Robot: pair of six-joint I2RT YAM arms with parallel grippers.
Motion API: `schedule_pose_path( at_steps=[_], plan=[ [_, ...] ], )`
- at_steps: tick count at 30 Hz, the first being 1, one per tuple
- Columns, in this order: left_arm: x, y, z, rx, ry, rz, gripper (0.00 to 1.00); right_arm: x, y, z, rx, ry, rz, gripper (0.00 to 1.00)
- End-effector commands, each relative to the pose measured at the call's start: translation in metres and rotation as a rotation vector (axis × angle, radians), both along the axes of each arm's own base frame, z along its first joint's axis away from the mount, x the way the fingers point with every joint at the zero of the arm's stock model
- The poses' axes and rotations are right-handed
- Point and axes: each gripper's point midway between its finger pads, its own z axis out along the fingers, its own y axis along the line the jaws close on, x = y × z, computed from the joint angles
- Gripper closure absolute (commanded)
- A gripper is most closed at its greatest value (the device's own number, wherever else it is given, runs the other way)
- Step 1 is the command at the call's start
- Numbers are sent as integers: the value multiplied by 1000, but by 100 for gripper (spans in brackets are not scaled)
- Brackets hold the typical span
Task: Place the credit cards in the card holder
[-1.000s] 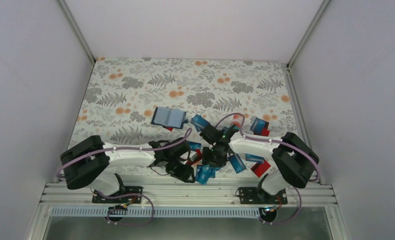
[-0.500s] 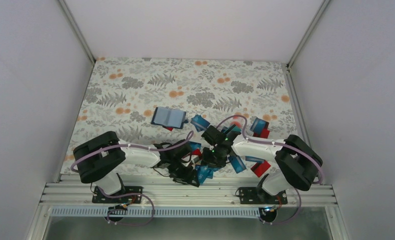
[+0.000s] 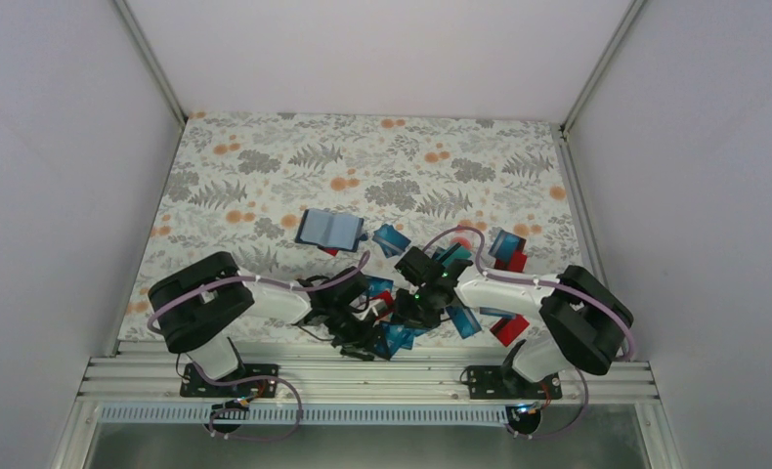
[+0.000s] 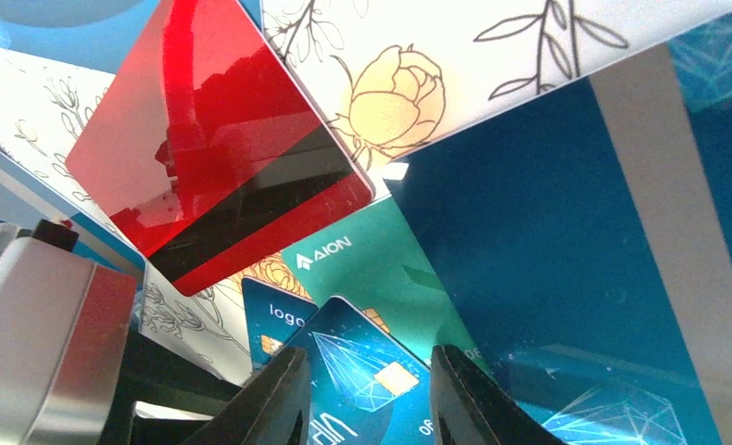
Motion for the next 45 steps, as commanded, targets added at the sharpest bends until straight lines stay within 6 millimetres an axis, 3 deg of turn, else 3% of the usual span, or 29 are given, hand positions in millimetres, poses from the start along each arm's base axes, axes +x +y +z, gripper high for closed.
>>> schedule_pose_path(
  at_steps=[1, 15, 19, 25, 30, 33, 38, 41, 45],
  plan=[
    [10, -18, 1, -87, -51, 11, 44, -26, -37, -34, -170, 72, 4, 67],
    [40, -25, 30, -141, -137, 102, 52, -30, -34, -36, -170, 79, 18, 68],
    [40, -18, 20, -93, -120, 112, 65, -28, -33, -36, -167, 76, 18, 67],
    [44, -11, 8, 12, -136, 113, 95, -28, -33, -35, -170, 73, 14, 67],
    [47, -6, 6, 65, -149, 112, 98, -19, -32, -26, -171, 29, -3, 66],
    [53, -3, 13, 96, -190, 125, 98, 0, -23, -7, -149, -53, 1, 63],
    [89, 4, 72, 97, -407, 220, 98, 43, -14, 42, -117, -210, 20, 51],
    [114, 15, 107, 91, -509, 303, 98, 69, -6, 86, 14, -301, -25, 39],
    [151, 31, 156, -18, -553, 461, 98, 98, 4, 150, 270, -404, -104, 30]
  ],
)
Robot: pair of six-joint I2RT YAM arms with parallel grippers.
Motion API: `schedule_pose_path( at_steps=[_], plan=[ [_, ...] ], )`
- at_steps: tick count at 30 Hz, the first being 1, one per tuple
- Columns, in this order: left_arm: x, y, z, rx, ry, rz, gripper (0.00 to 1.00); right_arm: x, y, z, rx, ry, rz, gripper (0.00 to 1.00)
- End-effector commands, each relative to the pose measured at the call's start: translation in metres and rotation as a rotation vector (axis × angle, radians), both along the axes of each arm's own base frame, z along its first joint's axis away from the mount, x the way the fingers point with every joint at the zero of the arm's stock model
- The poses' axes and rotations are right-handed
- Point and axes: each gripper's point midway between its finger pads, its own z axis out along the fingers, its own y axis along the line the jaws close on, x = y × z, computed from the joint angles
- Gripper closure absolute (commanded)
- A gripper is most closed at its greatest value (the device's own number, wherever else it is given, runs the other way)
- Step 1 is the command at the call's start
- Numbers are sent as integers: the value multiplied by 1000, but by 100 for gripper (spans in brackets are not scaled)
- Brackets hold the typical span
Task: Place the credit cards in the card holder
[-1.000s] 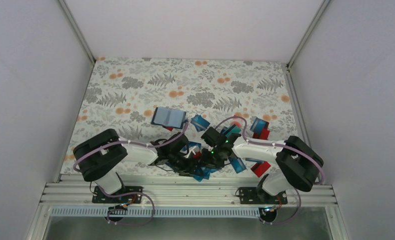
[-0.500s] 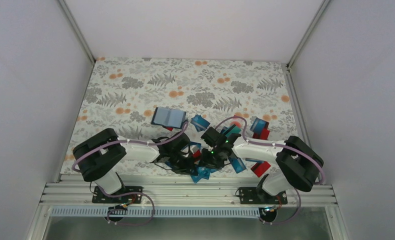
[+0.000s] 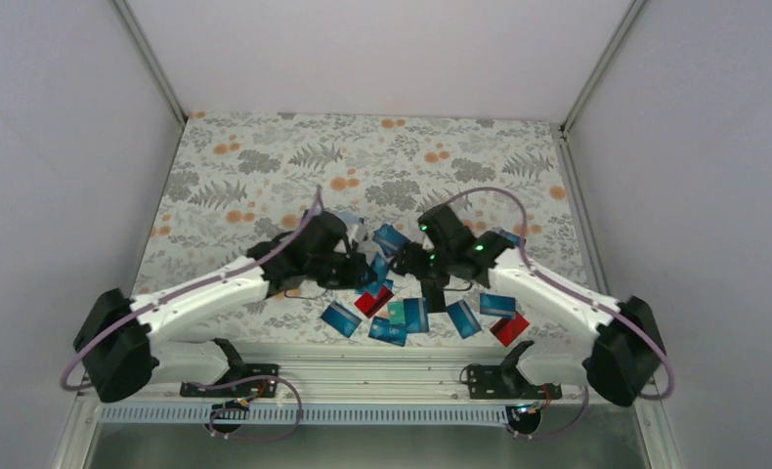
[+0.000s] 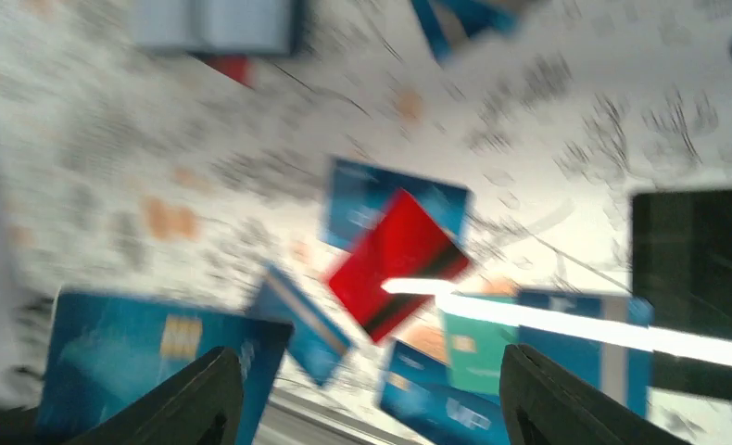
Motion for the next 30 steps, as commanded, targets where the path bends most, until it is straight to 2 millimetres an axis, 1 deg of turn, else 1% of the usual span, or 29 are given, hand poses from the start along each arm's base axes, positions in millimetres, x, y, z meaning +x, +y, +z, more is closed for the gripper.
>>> schedule_pose_path(
  at_steps=[1, 3, 5, 8, 9, 14, 17, 20, 23, 26, 28, 30],
  plan=[
    [47, 21, 57, -108, -129, 142, 98, 32, 12, 79, 293, -158, -16, 29],
    [67, 27, 86, -155, -188, 172, 98, 39, 18, 111, 456, -200, -3, 28],
    [86, 32, 116, -191, -246, 198, 98, 48, 23, 138, 575, -244, 12, 27],
    [112, 43, 154, -292, -285, 231, 98, 62, 31, 175, 706, -299, 51, 27],
    [117, 43, 170, -341, -300, 221, 98, 68, 34, 187, 740, -324, 69, 27],
    [143, 47, 208, -464, -313, 192, 98, 93, 46, 241, 845, -392, 147, 27],
    [153, 44, 226, -515, -326, 160, 98, 107, 53, 257, 898, -404, 180, 27],
    [160, 38, 235, -549, -328, 115, 98, 118, 60, 267, 949, -402, 222, 29],
    [164, 34, 244, -574, -340, 83, 98, 131, 66, 279, 966, -410, 246, 33],
    [170, 31, 251, -589, -350, 66, 98, 143, 67, 292, 975, -428, 264, 43],
    [174, 31, 254, -603, -351, 71, 98, 152, 66, 297, 980, -431, 264, 50],
    [177, 30, 261, -632, -360, 72, 98, 158, 63, 300, 983, -433, 267, 58]
  ],
)
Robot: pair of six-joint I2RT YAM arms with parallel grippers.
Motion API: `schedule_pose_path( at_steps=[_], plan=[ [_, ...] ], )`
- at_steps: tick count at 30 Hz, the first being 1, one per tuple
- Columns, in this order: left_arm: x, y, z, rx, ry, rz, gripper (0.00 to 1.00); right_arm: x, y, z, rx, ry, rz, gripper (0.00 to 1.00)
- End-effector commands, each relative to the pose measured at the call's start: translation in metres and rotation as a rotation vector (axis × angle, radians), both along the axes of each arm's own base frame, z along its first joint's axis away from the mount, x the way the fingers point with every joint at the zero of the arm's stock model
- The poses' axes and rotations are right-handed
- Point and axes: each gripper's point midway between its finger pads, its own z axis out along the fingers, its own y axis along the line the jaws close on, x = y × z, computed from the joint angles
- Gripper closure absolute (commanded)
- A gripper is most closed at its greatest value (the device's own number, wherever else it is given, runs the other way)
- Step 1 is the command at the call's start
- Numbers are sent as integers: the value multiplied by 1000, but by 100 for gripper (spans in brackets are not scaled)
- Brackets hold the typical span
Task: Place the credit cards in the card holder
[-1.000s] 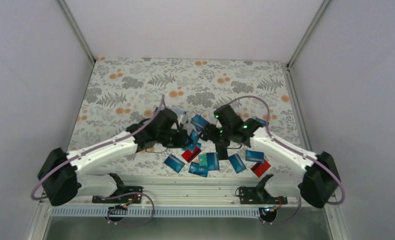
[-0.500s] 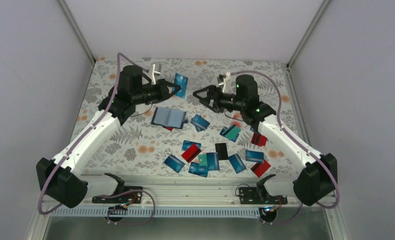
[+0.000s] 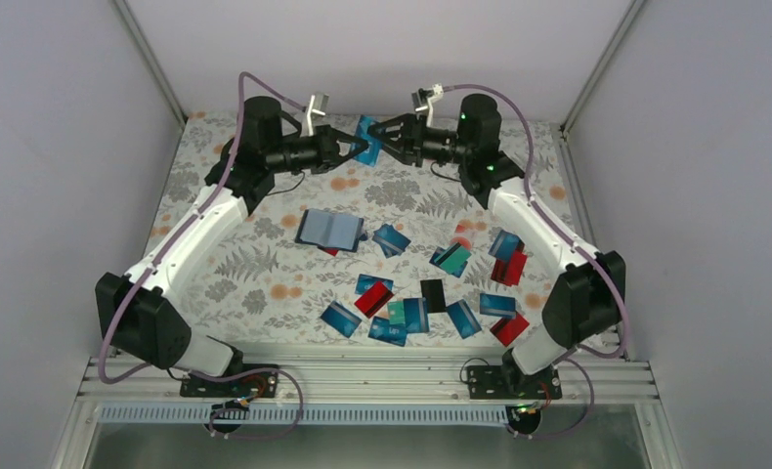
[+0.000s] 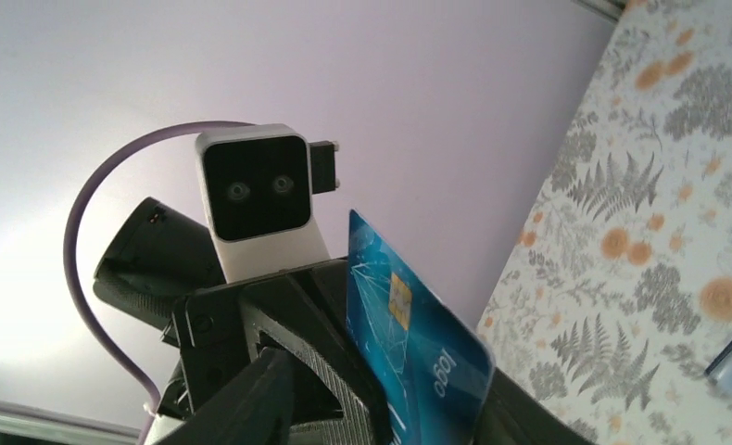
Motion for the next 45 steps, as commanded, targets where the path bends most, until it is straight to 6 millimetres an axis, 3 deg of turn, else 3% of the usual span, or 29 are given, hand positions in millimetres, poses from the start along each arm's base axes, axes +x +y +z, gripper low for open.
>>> schedule_pose_path(
  at_steps=[1, 4, 7, 8, 13, 15, 18, 20, 25, 31, 45],
  plan=[
    [2, -2, 29, -75, -51, -38, 98, 5, -7, 28, 40, -70, 39, 63],
    [10, -6, 28, -67, -42, -51, 98, 10, -9, 31, 44, -78, 55, 76],
    [14, -9, 29, -68, -47, -60, 98, 12, -8, 34, 40, -78, 76, 95],
    [15, -10, 30, -65, -47, -64, 98, 19, -4, 23, 29, -53, 84, 96],
    [19, -13, 20, -51, -16, -83, 96, 27, -5, 16, 16, -21, 95, 96],
    [20, -13, 17, -42, -9, -83, 89, 30, -7, 10, 7, 13, 93, 96],
    [24, -12, 9, 0, 10, -73, 63, 35, -10, -12, -17, 91, 96, 96],
    [26, -11, 0, 33, 18, -76, 58, 35, -11, -27, -29, 129, 113, 96],
    [27, -2, -13, 49, 41, -70, 58, 29, -11, -44, -38, 149, 158, 96],
    [27, 5, -20, 50, 48, -64, 59, 28, -9, -45, -32, 142, 194, 96],
    [25, 0, -33, 30, 59, -118, 80, 24, -8, -47, -29, 134, 237, 96]
  ],
)
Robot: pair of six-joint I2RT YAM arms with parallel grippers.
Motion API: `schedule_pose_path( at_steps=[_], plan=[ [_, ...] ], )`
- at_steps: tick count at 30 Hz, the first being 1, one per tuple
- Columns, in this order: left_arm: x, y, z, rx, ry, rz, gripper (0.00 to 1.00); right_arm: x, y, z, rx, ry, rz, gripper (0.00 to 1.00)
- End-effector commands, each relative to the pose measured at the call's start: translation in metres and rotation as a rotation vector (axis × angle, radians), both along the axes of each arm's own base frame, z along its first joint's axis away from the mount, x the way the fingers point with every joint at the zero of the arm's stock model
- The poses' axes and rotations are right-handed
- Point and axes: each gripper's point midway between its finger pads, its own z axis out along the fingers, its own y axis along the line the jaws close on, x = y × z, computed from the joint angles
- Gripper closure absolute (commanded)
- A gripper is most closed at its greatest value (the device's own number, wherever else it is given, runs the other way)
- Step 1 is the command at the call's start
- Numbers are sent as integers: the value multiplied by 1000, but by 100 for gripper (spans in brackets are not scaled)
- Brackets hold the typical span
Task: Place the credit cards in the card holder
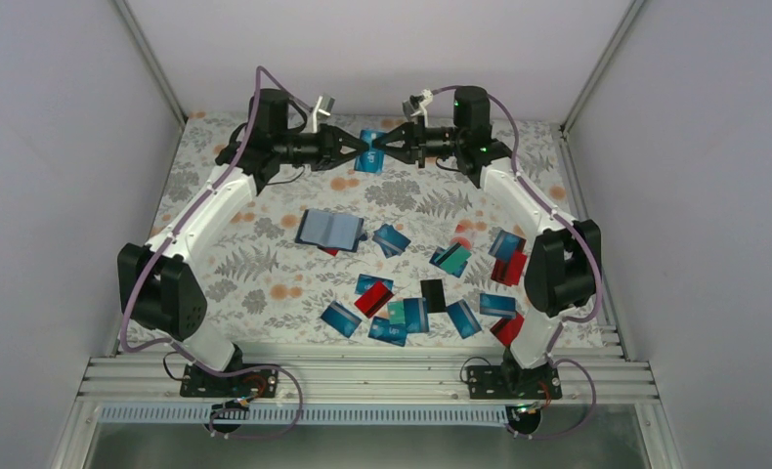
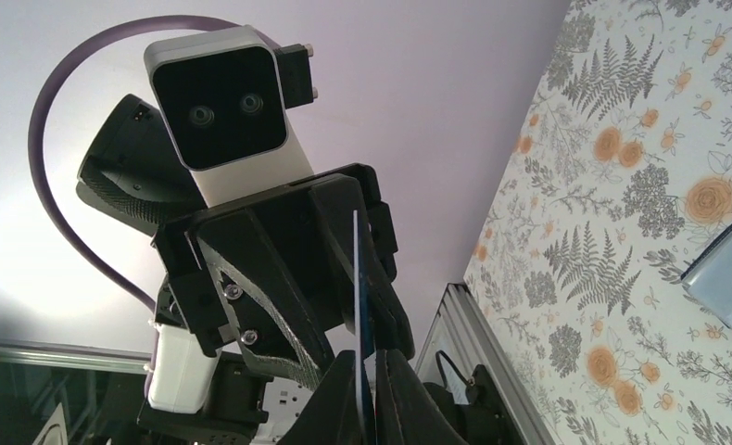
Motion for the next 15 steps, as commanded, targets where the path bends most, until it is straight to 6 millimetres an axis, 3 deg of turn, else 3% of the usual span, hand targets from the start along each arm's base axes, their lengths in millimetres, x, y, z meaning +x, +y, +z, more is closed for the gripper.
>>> schedule_pose_path(
  at_steps=[1, 4, 9, 12, 15],
  plan=[
    [-3, -2, 3, -28, -24, -44, 82, -1, -1, -2, 6, -4, 31, 96],
    [-2, -3, 2, -31, -25, -46, 95, -2, -1, -3, 5, -6, 31, 96],
    [3, 4, -8, 4, -22, -5, 98, 1, -1, -13, -29, 11, 25, 94],
    [16, 30, -24, 70, -15, 62, 98, 8, -6, -34, -113, 30, -12, 61],
    [25, 59, -45, 165, -51, 116, 98, 9, -12, -66, -198, 57, -37, 44]
  ],
)
